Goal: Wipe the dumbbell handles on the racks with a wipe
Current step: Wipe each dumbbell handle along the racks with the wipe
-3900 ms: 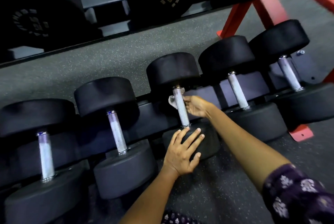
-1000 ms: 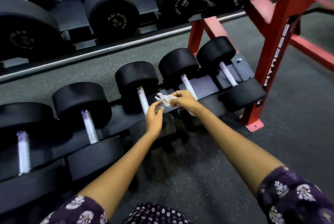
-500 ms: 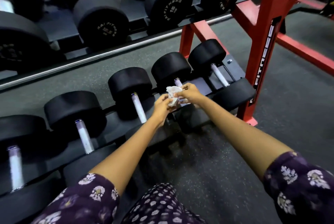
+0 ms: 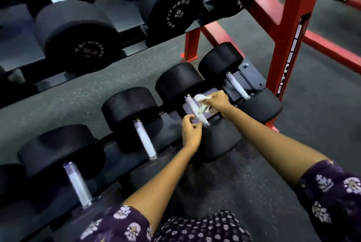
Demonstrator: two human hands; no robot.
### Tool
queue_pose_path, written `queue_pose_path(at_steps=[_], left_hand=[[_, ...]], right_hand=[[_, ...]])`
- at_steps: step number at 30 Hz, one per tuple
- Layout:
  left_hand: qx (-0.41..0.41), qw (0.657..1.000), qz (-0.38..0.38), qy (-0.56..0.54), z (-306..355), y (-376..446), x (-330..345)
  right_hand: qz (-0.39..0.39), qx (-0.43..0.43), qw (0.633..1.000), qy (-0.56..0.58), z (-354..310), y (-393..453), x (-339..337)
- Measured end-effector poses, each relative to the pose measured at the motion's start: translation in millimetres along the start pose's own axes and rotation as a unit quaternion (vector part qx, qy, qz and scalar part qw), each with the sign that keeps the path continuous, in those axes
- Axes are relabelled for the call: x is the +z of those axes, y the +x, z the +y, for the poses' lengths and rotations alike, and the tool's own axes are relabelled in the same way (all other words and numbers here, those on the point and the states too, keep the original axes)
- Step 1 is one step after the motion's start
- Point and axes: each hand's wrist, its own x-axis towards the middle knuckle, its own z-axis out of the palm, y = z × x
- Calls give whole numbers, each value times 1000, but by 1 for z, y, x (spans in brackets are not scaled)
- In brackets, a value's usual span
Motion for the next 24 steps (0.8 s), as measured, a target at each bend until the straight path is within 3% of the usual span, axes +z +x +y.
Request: queue_pose_path(at_steps=[3, 6, 10, 13, 17, 24], left_hand=[[57, 996, 11, 69, -15, -20, 30], [41, 990, 52, 124, -16, -26, 55], [34, 966, 166, 194, -10, -19, 74], [83, 949, 157, 261, -21, -7, 71], [140, 948, 181, 222, -35, 1, 68], [103, 965, 175, 169, -41, 4, 64]], right_hand=[[8, -66, 996, -63, 4, 17, -5], [-18, -104, 986, -131, 3, 29, 1], [-45, -96, 991, -76, 2, 47, 5], [-47, -106, 993, -33, 9, 61, 8], [-92, -182, 974, -102, 23, 68, 26], [-162, -233, 929, -236, 40, 75, 37]])
